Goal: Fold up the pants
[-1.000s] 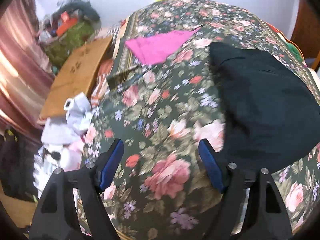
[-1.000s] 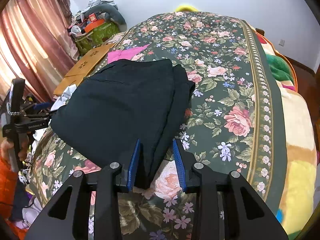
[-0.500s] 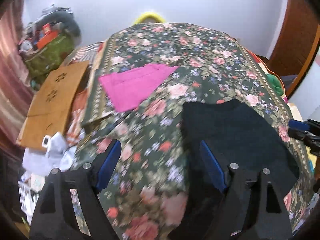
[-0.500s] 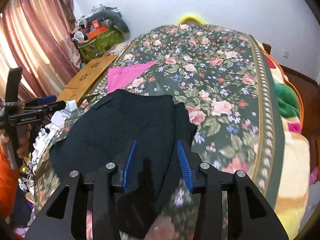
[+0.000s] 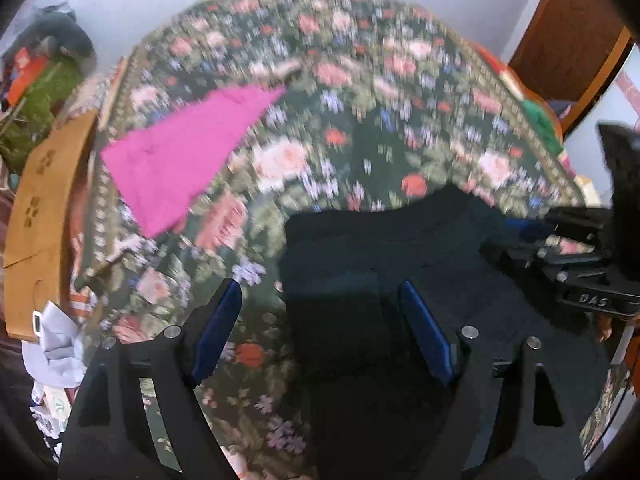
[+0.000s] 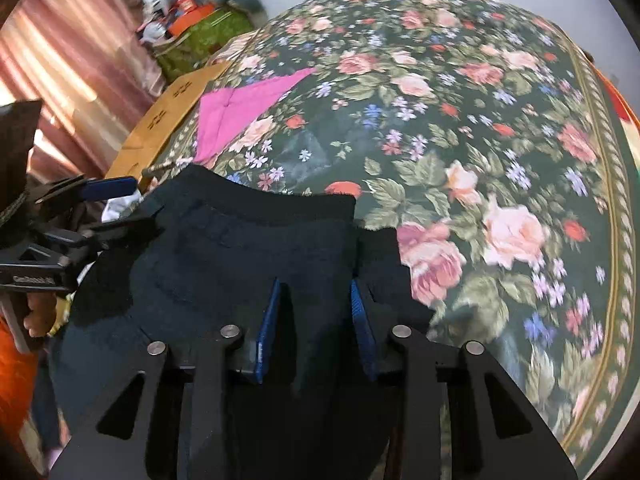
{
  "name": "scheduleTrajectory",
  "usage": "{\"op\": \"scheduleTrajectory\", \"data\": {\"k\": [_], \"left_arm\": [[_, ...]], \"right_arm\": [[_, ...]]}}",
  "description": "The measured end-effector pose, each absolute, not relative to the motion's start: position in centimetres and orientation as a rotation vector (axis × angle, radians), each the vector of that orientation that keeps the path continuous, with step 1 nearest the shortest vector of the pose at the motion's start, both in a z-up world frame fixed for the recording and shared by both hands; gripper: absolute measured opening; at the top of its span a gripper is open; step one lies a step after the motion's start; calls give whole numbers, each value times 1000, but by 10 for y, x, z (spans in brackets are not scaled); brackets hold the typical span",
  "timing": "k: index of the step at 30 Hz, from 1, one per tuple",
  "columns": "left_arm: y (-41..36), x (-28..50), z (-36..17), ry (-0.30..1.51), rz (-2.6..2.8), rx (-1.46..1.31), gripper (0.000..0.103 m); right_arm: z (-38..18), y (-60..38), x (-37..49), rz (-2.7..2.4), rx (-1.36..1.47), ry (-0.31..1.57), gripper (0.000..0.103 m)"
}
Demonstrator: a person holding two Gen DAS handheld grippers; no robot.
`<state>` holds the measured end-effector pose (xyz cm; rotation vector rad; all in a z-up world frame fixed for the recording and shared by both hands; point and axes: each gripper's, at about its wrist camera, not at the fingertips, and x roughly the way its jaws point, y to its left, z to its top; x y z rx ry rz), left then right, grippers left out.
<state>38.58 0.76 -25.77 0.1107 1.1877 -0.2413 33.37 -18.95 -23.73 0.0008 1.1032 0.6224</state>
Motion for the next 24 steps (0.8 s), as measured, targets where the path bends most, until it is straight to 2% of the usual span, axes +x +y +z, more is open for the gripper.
{"op": "scheduleTrajectory", "data": {"k": [1, 2, 7, 13, 24], "left_arm": [[5, 386, -264, 1201, -243, 117, 82], [3, 387, -266, 1205, -244, 119, 83], [4, 380, -259, 1148, -218, 135, 88], [1, 372, -270, 1126, -192, 160, 91], [6, 356, -236, 1051, -153, 186, 90]], "right_arm": [[-236, -191, 333, 625, -5, 1090, 16], [-232, -193, 330, 633, -4, 1072, 13], [-209, -198, 310, 568, -90, 919, 12], [-243, -196, 313, 506, -144, 1015, 11], [-191, -207, 289, 485, -153, 961, 16]]}}
